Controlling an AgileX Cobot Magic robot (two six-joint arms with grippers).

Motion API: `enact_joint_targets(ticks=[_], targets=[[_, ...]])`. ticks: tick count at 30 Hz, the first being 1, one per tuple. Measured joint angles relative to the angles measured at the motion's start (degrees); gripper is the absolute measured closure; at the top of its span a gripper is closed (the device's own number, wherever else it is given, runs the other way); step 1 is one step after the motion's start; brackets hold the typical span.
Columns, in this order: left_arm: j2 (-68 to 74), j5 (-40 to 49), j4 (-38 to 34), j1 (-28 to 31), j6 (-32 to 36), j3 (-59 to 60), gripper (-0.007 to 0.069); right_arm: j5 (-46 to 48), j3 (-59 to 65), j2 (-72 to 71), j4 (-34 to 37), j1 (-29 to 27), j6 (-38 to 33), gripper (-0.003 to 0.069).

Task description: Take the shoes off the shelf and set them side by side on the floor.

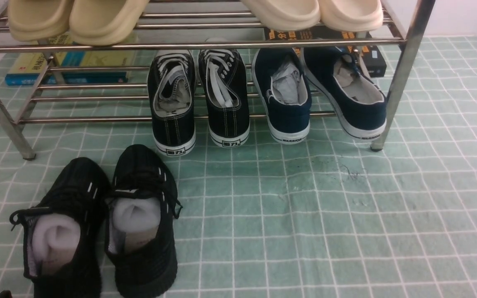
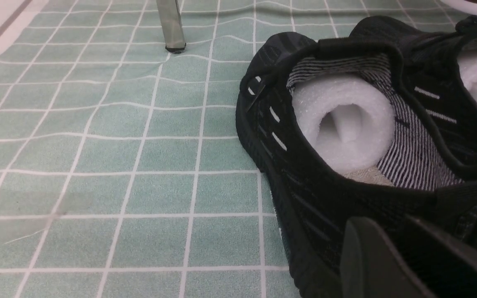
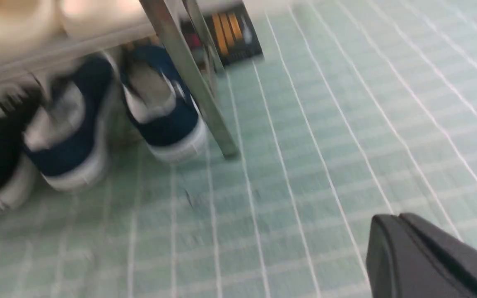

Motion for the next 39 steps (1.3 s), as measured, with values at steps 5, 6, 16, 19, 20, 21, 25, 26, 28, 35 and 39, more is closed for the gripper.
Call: enact_joint_targets(ticks=[5,6,16,19,20,21,25,26,28,35,39], targets=[[0.0,0.0,0.0,0.0,0.0,0.01,0.0475,9.23,-6.85,16.4,14.0,0.0,-17.25,0.0661],[0.0,0.0,0.0,0.0,0.0,0.01,0.0474,10.68,-7.94,19.44,18.07,0.0,-21.44,0.0659],[0.0,0.0,0.0,0.0,0.0,0.01,0.0466,21.27,-29.12,44.5,45.33,5.19,-49.83,0.0577],[0.0,0.0,0.0,0.0,0.0,0.01,0.0466,17.0,-35.26,48.83,41.17,11.9,-47.79,0.0498],[0.0,0.0,0.0,0.0,0.0,0.01,0.0466,15.61,-36.87,50.15,39.1,14.07,-46.73,0.0466],[0.0,0.0,0.0,0.0,0.0,0.01,0.0466,15.27,-37.27,50.5,39.1,14.07,-46.43,0.0466],[0.0,0.0,0.0,0.0,0.0,0.06,0.0461,10.54,-46.65,58.81,28.4,21.66,-38.84,0.0316],[0.0,-0.05,0.0,0.0,0.0,0.06,0.046,10.09,-49.02,61.01,25.88,22.97,-37.18,0.0288],[0.0,-0.05,0.0,0.0,0.0,0.06,0.0458,9.52,-52.32,64.17,22.5,24.54,-35.04,0.0256],[0.0,-0.05,0.0,0.0,0.0,0.06,0.0448,6.76,-66.54,78.75,10.18,27.99,-27.32,0.0207],[0.0,-0.05,0.0,0.0,0.0,0.06,0.0447,5.32,-69.28,82.19,7.13,27.99,-24.77,0.0207]])
